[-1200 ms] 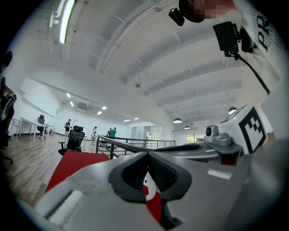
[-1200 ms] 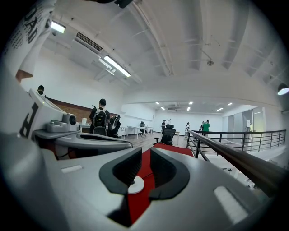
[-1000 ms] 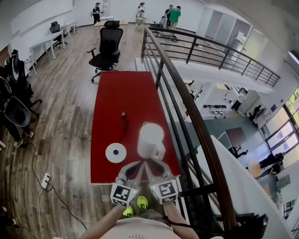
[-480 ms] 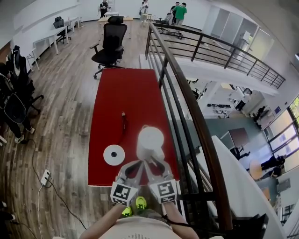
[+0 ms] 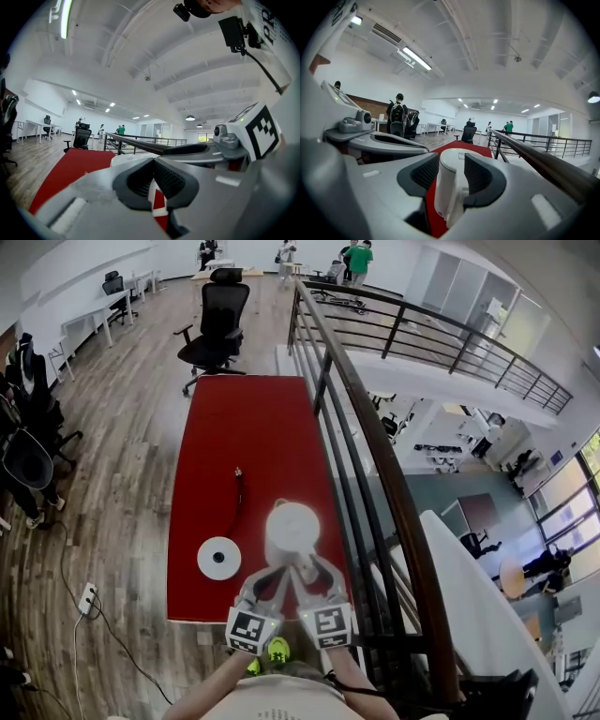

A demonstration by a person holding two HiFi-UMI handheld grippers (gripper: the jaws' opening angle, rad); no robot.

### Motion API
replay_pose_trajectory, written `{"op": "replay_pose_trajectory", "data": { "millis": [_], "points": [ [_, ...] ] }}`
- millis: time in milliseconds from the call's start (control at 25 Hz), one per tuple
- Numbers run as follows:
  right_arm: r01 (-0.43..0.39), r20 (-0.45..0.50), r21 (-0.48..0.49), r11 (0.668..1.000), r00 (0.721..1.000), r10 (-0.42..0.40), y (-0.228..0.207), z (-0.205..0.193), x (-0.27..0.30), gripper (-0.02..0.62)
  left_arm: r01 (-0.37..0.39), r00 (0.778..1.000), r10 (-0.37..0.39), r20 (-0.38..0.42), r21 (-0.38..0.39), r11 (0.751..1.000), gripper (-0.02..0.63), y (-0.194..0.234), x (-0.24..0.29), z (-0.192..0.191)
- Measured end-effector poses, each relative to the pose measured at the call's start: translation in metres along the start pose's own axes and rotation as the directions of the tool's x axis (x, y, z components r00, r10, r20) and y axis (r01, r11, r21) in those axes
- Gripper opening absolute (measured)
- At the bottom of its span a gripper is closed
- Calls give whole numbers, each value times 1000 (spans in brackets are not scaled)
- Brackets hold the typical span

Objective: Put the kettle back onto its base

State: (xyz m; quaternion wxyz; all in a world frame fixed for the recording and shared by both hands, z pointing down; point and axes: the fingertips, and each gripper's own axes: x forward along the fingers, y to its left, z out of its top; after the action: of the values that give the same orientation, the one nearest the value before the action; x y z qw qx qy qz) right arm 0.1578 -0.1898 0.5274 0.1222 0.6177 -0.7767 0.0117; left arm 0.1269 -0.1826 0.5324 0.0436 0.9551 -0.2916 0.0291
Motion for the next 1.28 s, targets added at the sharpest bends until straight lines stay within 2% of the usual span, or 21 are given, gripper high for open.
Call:
{"op": "replay_pose_trajectory", "data": {
  "millis": [600, 680, 1000, 1120, 1280],
  "points": [
    [4, -71, -18, 1000, 997, -5, -18, -33, 10, 181, -34, 999, 33, -40, -15, 999, -8, -1, 23, -24],
    [-8, -99, -1, 1000, 995, 8, -20, -41, 12, 201, -34, 998, 33, -48, -17, 999, -8, -2, 25, -26],
    [-65, -155, 42, 997, 985, 71, -13, -64, 19, 201, -46, 996, 45, -71, -19, 999, -8, -2, 28, -37],
    [-73, -158, 59, 996, 984, 82, -12, -70, 24, 173, -50, 996, 49, -73, -22, 998, -8, -1, 29, -41],
    [-84, -149, 72, 994, 984, 94, -13, -71, 27, 173, -64, 995, 62, -75, -23, 998, -8, 2, 30, -43]
  ]
}}
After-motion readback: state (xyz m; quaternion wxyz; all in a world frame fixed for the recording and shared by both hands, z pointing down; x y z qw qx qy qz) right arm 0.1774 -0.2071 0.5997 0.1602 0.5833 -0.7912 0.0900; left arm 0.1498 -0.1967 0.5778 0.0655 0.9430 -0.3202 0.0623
